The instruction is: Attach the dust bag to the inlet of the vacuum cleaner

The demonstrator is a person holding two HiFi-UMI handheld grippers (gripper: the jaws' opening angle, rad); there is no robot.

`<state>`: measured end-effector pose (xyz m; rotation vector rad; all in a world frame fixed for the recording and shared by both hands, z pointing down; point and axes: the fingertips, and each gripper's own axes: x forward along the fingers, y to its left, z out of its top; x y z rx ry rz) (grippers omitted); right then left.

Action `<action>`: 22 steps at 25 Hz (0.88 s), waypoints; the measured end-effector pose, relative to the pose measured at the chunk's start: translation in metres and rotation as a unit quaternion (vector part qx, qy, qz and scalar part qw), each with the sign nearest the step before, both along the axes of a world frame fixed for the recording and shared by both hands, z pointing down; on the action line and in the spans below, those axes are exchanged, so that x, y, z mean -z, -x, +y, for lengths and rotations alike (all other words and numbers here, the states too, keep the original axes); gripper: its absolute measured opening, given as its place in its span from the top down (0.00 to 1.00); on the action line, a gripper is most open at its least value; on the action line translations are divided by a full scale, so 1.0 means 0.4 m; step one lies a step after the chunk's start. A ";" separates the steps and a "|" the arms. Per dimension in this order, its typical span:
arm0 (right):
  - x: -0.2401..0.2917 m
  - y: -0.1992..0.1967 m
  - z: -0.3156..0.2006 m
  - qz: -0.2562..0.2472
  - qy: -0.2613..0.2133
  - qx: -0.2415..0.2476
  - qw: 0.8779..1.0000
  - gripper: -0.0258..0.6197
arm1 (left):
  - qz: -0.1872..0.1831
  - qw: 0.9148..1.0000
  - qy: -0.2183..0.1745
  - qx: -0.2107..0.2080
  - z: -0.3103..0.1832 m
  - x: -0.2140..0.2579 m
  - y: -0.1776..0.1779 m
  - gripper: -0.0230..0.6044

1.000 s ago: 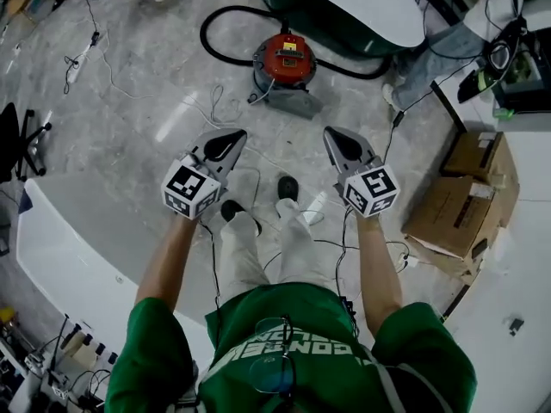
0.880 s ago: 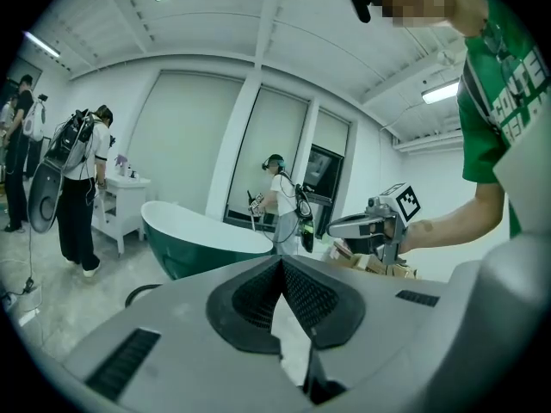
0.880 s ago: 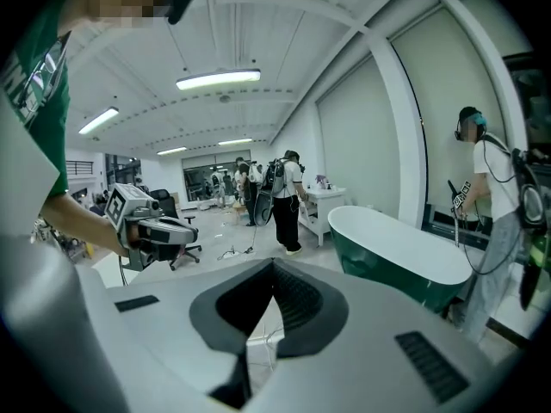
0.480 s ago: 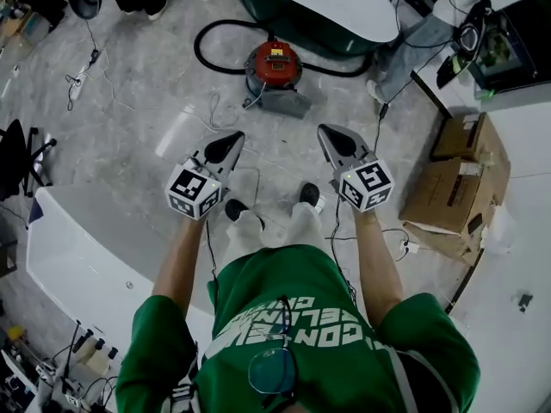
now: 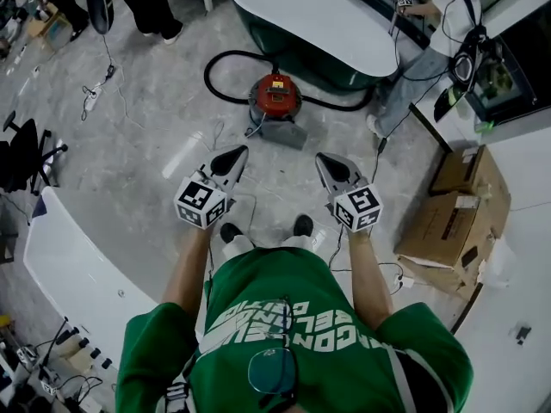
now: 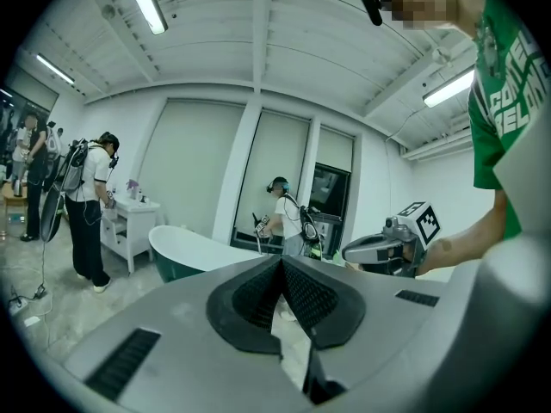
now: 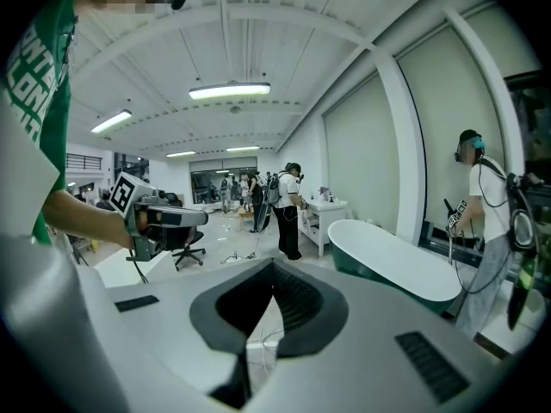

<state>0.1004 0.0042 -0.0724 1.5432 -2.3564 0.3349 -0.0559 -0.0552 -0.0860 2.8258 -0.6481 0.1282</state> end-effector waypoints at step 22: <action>-0.006 -0.210 0.009 -0.009 -0.006 0.023 1.000 0.95 | 0.025 0.998 0.014 0.051 0.012 0.028 -0.208 0.96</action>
